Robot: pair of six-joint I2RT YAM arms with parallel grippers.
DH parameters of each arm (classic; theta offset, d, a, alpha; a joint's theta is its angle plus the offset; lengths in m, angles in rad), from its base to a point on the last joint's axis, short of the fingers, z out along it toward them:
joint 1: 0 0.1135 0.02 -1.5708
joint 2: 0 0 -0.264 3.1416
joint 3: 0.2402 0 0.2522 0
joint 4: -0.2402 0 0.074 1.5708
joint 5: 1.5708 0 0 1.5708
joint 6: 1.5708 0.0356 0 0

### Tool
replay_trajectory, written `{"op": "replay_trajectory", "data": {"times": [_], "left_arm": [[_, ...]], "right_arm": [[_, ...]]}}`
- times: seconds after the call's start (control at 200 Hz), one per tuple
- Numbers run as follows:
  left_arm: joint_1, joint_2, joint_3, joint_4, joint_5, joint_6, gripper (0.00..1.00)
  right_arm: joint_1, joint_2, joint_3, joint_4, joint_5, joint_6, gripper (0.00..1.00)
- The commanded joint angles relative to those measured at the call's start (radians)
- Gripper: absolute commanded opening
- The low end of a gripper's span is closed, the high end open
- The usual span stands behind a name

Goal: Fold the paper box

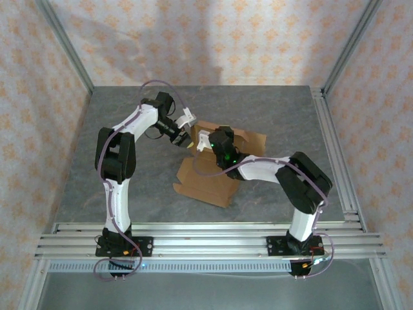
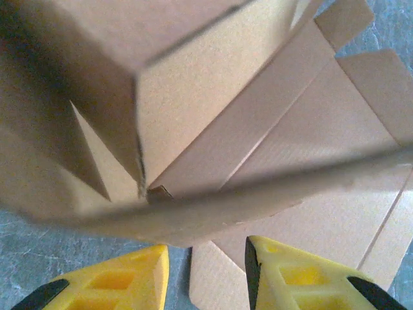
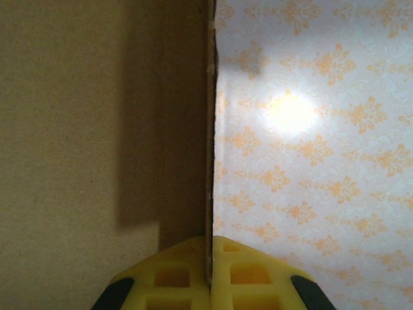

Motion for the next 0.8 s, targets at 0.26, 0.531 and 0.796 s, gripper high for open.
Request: {"op": "replay_trajectory", "data": {"times": [0.26, 0.531, 0.796], "left_arm": [[-0.017, -0.006, -0.004, 0.004, -0.061, -0.023, 0.35], [-0.033, 0.011, 0.015, 0.015, -0.108, -0.053, 0.34], [-0.037, -0.015, -0.012, 0.068, -0.118, -0.08, 0.27]], "right_arm": [[0.01, 0.039, -0.073, 0.222, 0.018, -0.061, 0.0], [0.022, -0.023, -0.065, 0.139, 0.003, 0.0, 0.0], [0.025, -0.053, -0.05, 0.087, -0.011, 0.063, 0.0]]}}
